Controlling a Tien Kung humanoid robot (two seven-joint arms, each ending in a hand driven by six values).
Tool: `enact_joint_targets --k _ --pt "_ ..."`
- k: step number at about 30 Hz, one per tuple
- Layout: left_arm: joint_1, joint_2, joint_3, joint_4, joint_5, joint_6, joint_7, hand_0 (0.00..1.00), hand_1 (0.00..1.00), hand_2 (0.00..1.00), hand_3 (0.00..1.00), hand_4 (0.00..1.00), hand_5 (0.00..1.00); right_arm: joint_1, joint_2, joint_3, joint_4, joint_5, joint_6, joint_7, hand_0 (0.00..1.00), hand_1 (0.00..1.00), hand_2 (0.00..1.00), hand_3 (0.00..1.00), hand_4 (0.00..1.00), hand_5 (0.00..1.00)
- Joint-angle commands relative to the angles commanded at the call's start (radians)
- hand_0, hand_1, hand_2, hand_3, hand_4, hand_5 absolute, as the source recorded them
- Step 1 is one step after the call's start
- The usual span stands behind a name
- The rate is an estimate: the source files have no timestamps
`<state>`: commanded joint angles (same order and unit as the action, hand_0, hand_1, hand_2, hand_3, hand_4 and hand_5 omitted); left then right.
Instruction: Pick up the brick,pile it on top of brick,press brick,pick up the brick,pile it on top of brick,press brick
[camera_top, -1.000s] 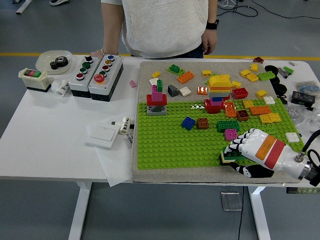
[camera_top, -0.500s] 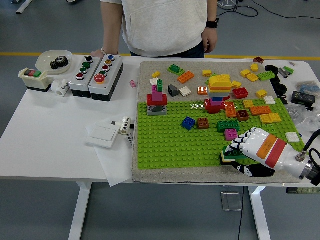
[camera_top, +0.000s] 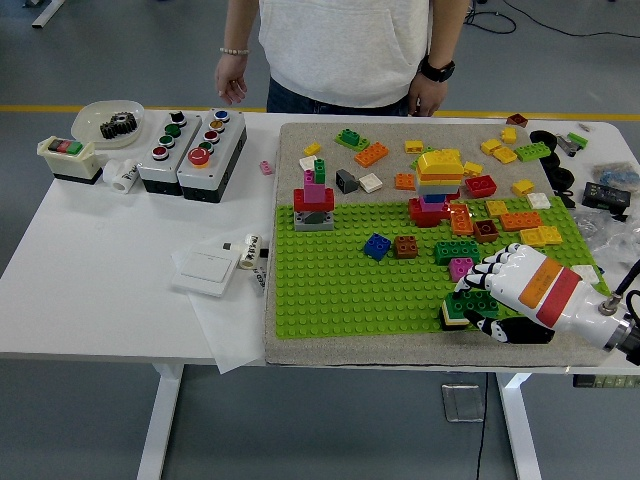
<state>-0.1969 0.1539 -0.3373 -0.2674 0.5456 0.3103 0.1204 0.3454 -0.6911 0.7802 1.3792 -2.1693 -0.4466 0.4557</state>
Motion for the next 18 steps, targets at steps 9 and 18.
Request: enact_joint_targets --k 9,18 --pt "-0.003 0.001 0.003 0.000 -0.003 0.001 -0.002 0.779 0.784 0.773 0.623 0.682 0.638 -0.048 -0.003 0.029 0.018 -0.018 -0.038 -0.024 0.534 0.567 0.643 0.589 0.678 0.316" --pt "-0.003 0.001 0.002 0.000 -0.001 0.001 0.000 0.784 0.786 0.773 0.623 0.680 0.635 -0.063 0.003 0.031 0.019 -0.022 -0.050 -0.026 0.530 0.560 0.634 0.588 0.678 0.317"
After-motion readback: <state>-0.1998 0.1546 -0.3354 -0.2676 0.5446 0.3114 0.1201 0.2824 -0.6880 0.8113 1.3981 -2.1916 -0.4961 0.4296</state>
